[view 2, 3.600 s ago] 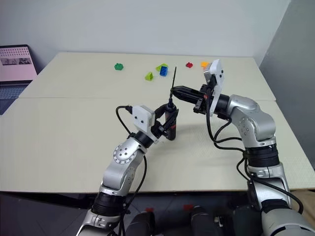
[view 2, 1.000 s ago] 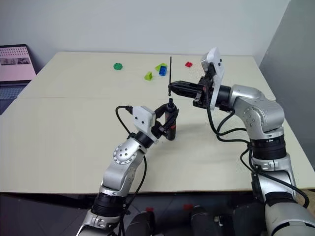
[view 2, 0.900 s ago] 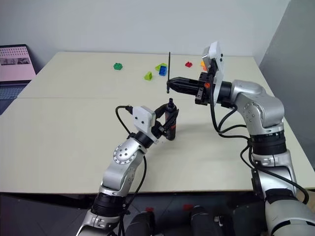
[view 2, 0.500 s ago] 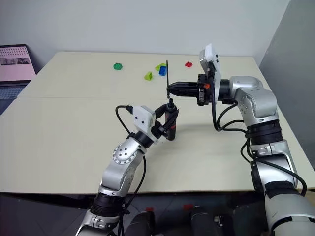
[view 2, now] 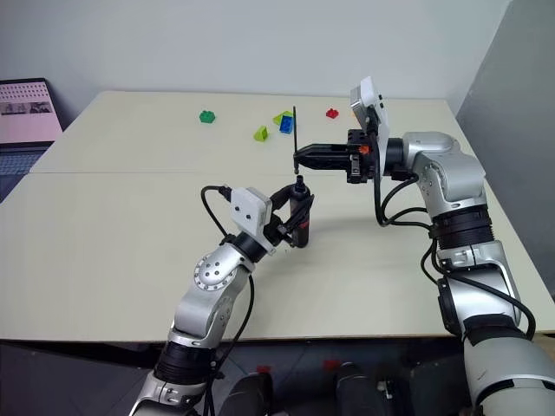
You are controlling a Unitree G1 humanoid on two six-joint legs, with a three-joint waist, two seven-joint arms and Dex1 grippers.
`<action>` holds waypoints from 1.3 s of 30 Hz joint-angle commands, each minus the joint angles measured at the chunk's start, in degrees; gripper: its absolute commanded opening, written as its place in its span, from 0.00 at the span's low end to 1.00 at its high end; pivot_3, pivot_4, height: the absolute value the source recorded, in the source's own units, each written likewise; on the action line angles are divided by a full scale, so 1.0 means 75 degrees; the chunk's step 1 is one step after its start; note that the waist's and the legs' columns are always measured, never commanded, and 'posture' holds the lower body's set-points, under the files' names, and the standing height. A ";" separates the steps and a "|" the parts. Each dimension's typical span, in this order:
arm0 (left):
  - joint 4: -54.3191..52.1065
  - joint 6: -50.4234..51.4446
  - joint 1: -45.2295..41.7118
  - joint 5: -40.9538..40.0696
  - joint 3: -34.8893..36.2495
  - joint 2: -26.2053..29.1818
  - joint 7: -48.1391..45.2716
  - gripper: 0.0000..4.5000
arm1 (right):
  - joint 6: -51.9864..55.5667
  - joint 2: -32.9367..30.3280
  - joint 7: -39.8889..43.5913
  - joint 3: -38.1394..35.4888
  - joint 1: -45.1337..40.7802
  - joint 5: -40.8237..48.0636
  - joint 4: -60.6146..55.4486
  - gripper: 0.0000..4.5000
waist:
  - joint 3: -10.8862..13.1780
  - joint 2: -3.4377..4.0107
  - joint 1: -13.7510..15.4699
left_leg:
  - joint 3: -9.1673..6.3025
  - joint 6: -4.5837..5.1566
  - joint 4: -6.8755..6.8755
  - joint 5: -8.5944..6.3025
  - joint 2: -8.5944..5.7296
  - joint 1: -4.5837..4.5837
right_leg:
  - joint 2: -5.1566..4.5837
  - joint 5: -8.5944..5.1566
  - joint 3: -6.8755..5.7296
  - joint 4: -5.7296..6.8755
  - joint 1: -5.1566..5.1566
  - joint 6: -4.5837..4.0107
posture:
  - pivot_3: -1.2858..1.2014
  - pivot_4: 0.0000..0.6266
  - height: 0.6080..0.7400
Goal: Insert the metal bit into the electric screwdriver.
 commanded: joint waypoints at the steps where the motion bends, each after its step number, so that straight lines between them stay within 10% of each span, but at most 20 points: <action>1: -0.0687 0.0113 0.0050 -0.0576 0.0161 0.0289 -0.0580 0.36 | 0.0539 -0.0355 0.0013 -0.0547 -0.0129 0.0520 -0.0993 0.00 | 0.0001 0.0001 0.0005 | 0.0000 0.0000 -0.0006 0.0000 0.0000 0.0000 | 0.0000 0.0001 0.0000 -0.0001 -0.0001 0.0001 | 0.52 0.24 1.00; 39: -0.0641 0.0348 0.0128 -0.1388 0.0055 0.0667 -0.1820 0.36 | 0.1929 -0.0858 -0.1427 -0.0995 0.1139 0.1612 -0.3311 0.00 | 0.0002 0.0001 0.0035 | -0.0001 0.0000 -0.0046 0.0001 -0.0001 -0.0001 | -0.0004 0.0002 -0.0009 -0.0004 -0.0012 0.0007 | 0.52 0.24 1.00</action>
